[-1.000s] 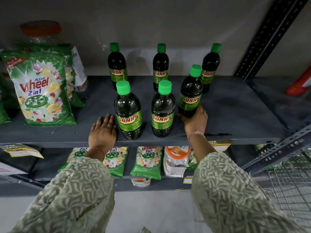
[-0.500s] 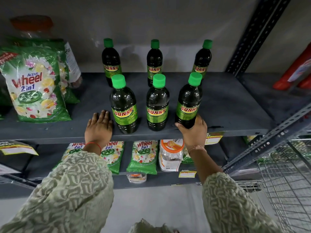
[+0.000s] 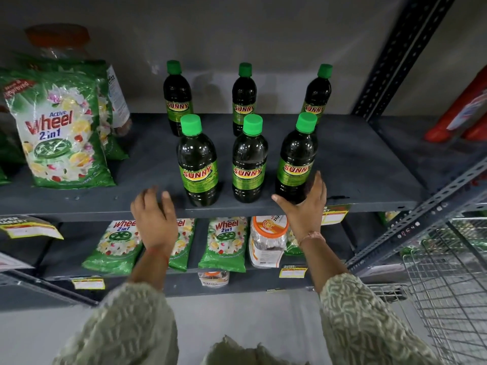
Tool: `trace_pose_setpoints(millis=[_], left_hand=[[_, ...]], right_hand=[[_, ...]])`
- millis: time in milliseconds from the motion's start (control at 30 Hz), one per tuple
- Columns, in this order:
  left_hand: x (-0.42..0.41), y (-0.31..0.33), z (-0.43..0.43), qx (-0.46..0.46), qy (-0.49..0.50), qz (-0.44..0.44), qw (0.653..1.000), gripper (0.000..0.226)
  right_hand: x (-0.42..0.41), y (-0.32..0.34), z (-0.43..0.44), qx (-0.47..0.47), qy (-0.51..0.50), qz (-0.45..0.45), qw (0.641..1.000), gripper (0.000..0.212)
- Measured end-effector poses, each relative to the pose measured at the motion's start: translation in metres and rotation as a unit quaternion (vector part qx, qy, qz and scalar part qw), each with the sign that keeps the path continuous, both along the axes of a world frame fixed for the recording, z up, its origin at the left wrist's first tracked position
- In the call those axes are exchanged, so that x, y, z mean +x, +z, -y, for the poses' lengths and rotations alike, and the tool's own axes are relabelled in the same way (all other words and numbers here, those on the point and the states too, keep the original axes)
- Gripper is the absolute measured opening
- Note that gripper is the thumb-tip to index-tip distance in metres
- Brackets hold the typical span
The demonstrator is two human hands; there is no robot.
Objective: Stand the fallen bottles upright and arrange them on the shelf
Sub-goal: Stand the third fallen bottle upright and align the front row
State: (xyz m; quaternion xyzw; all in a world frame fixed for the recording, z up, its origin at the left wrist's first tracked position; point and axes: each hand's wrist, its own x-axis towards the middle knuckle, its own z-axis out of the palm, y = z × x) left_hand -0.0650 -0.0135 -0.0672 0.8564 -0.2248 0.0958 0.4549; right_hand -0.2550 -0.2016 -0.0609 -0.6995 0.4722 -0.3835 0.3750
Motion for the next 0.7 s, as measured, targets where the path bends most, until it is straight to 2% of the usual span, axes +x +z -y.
trace_pose_setpoints(millis=[33,100,167,200,333,400,533,700], left_hand=[[-0.023,0.0,-0.002,-0.015,-0.021,0.014,1.0,0.051],[-0.063,-0.002,0.006,0.01,-0.116,0.008,0.993,0.066],[-0.089,-0.001,0.028,0.053,-0.179,-0.027,0.982,0.063],[-0.098,0.003,0.041,0.044,-0.187,-0.051,0.98,0.063],[-0.099,0.016,0.085,-0.036,-0.141,-0.164,0.976,0.091],[-0.084,0.014,0.099,-0.027,-0.132,-0.167,0.977,0.087],[-0.078,0.013,0.104,-0.009,-0.131,-0.135,0.982,0.061],[-0.083,0.011,0.112,-0.028,-0.142,-0.126,0.981,0.056]], right_hand=[[-0.002,0.001,0.001,0.001,0.01,0.005,1.0,0.11],[-0.005,0.004,0.007,0.013,0.034,0.005,0.999,0.112],[-0.004,0.006,0.015,0.011,0.055,-0.003,0.998,0.105],[-0.003,0.006,0.018,-0.001,0.055,-0.017,0.998,0.097],[-0.003,0.006,0.023,-0.034,0.045,-0.042,0.998,0.077],[-0.006,0.005,0.027,-0.04,0.048,-0.045,0.997,0.074],[-0.025,0.002,0.043,-0.045,0.044,-0.045,0.997,0.071],[-0.062,0.002,0.07,-0.044,0.006,-0.045,0.998,0.068]])
